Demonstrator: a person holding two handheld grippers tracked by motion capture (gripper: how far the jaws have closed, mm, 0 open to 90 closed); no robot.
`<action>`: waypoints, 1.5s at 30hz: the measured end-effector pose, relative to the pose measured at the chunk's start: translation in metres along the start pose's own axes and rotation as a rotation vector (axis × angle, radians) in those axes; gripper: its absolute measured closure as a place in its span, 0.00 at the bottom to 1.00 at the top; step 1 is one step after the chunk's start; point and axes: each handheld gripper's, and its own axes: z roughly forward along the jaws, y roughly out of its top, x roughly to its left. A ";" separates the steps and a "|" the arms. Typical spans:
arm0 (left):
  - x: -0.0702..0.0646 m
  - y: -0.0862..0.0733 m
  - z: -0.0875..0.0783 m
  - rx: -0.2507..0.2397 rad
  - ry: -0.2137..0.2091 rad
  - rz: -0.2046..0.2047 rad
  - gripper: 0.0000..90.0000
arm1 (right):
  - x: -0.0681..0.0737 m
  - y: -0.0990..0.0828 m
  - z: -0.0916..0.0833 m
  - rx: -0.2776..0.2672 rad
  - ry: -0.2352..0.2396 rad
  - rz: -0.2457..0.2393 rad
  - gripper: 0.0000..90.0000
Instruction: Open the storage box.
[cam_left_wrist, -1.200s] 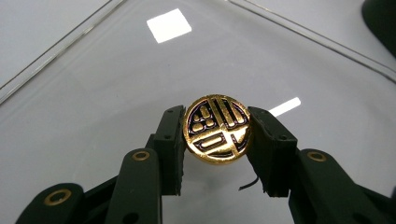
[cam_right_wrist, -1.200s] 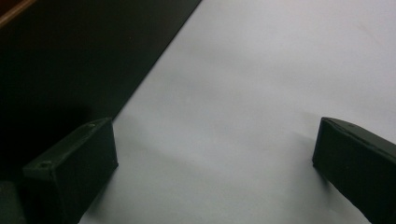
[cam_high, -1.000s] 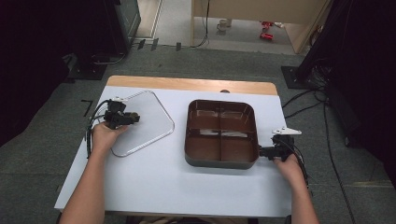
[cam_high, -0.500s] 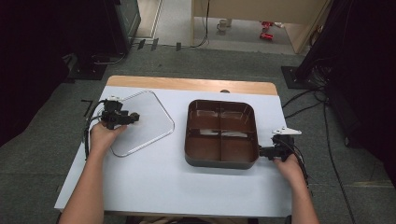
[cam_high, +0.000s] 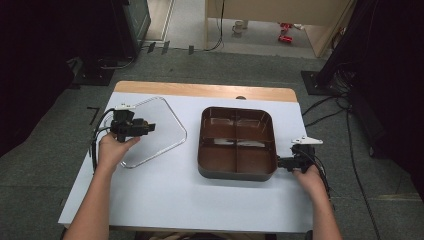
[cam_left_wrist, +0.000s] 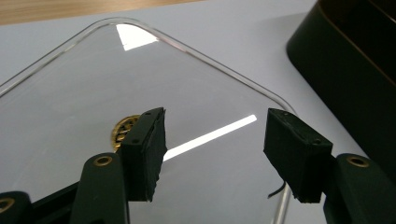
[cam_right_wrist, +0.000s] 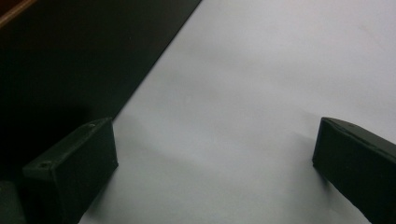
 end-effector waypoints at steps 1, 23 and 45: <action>-0.003 -0.001 0.000 -0.004 -0.007 0.010 0.43 | 0.000 0.000 0.000 0.000 0.000 0.000 0.00; -0.074 -0.044 0.016 0.052 -0.118 0.153 0.30 | 0.000 0.000 0.000 0.000 0.000 0.001 0.00; -0.121 -0.071 0.047 0.131 -0.144 0.286 0.21 | 0.000 0.000 0.000 0.000 0.000 0.000 0.00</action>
